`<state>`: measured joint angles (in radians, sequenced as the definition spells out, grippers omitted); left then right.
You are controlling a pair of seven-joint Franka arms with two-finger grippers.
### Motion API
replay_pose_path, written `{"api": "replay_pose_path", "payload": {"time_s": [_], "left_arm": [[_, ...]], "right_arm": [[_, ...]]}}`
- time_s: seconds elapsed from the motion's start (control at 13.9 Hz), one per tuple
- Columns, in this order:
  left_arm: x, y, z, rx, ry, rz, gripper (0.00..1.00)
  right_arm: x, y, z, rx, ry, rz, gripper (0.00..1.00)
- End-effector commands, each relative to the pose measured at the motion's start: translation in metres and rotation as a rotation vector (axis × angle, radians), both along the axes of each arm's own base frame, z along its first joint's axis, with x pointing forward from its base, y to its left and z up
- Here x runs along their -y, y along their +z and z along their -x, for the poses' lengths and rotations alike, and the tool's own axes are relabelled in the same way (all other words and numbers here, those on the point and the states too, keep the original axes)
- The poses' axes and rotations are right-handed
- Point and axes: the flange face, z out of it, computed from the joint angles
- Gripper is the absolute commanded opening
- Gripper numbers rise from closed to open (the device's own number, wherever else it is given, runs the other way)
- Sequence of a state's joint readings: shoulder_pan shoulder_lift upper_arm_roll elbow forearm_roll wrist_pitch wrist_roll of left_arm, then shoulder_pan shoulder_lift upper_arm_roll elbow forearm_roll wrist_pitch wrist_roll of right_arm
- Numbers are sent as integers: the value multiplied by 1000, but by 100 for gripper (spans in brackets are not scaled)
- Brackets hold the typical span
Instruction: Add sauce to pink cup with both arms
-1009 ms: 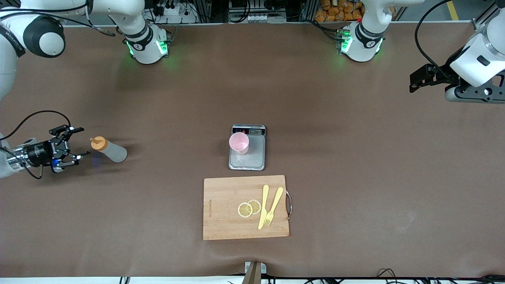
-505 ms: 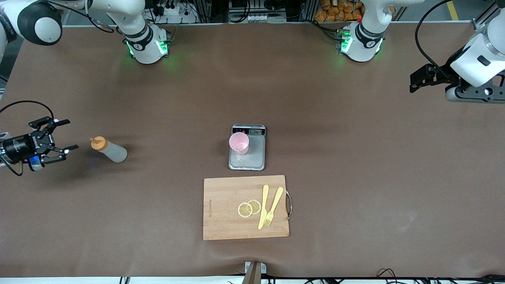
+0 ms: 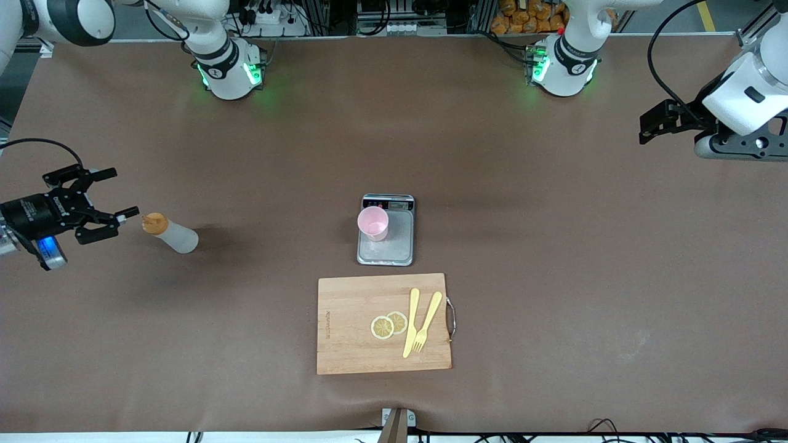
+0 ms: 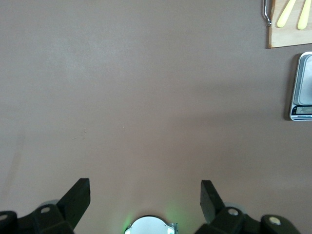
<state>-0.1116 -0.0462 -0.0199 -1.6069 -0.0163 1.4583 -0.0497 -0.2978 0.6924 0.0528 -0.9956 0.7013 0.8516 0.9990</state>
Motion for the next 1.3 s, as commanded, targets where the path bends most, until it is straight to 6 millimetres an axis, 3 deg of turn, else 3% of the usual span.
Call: {"api": "replay_pose_path", "payload": {"time_s": [0.0,0.22,0.36,0.43,0.79,0.94,1.08,1.23], "left_arm": [[-3,5,2,-5,-18,7,100],[-3,4,2,-7,-20,7,100],[-3,5,2,-6,-21,7,100],[-3,5,2,-4,-21,6,100],[-5,8,3,4,-28,-6,100],[-7,8,3,7,-63,-10,100],[-11,9,2,13,-74,-7,100],[-12,9,0,16,-68,-6,100]], "right_arm": [[-29,53,15,78,71,138,100],[-43,95,32,275,270,187,100],[-78,130,47,374,430,369,100],[-86,142,50,412,441,403,100],[-56,182,91,668,511,368,100],[-61,201,100,764,503,406,100],[-77,207,95,805,547,468,100],[-80,210,90,849,542,482,100]]}}
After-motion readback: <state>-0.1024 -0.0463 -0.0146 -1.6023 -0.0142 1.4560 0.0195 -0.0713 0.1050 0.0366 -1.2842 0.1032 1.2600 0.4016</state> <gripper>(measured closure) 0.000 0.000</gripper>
